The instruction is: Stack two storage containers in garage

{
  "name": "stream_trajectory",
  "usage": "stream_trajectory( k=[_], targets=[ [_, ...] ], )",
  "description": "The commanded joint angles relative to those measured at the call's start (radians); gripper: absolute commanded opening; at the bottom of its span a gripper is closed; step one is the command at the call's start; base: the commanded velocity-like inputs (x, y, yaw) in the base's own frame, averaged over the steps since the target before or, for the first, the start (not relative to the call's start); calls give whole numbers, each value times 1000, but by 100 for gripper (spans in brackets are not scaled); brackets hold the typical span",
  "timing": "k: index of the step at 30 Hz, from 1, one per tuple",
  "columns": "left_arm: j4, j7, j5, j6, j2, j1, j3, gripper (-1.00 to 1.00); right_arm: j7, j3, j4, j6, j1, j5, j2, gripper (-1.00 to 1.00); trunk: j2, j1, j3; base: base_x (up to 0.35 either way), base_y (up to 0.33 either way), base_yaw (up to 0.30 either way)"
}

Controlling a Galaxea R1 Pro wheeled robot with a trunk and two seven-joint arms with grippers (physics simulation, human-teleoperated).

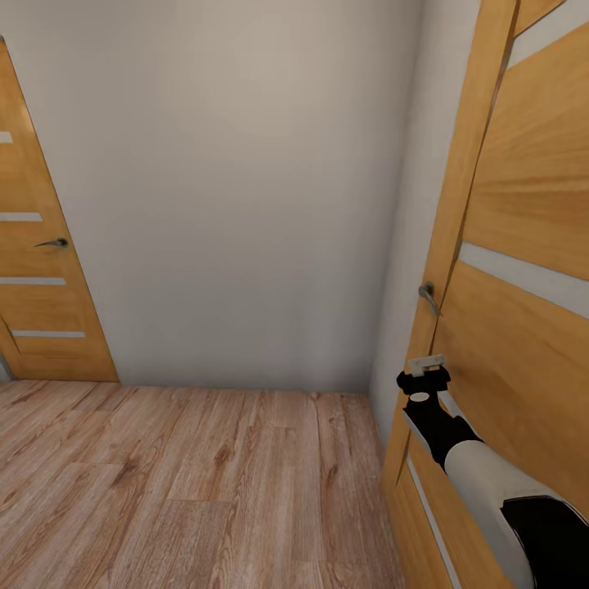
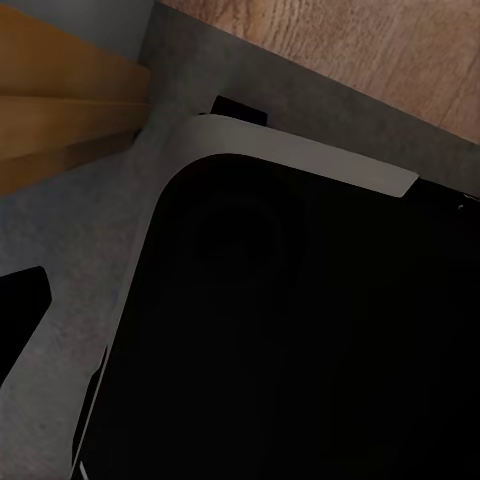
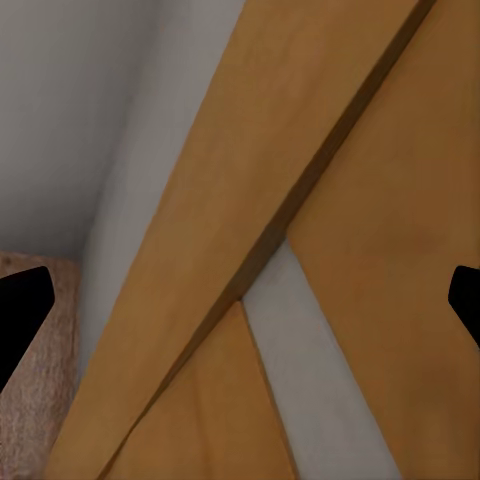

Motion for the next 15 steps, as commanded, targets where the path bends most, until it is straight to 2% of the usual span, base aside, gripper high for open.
stream_trajectory(
  k=[1, 4, 6, 11, 13, 15],
  targets=[
    [-2, 0, 2, 0, 0, 0, 4, 100, -9, -6, 1, 11, 0, 5, -50, 100, 0, 0, -1, 0, 0, 0],
    [-2, 0, 3, 0, 0, 0, 4, 100, -5, -3, 0, 16, 0, 6, -33, 100, 0, 0, -1, 0, 0, 0],
    [-2, 0, 3, 0, 0, 0, 4, 100, -2, -3, 1, 16, 0, 5, -11, 100, 0, 0, -1, 0, 0, 0],
    [-2, -1, 3, 0, 0, 0, 4, 100, 14, -2, 27, 11, 1, 5, 144, 100, 0, 0, -1, 0, 0, 0],
    [-2, -1, 3, 0, 0, 0, 4, 100, 24, -2, 58, 6, 1, 5, 164, 100, 0, 0, -1, 0, 0, 0],
    [-2, -1, 3, 0, 0, 0, 4, 100, 33, -2, 79, 1, 1, 5, 172, 100, 0, 0, -1, 0, 0, 0]
  ],
)
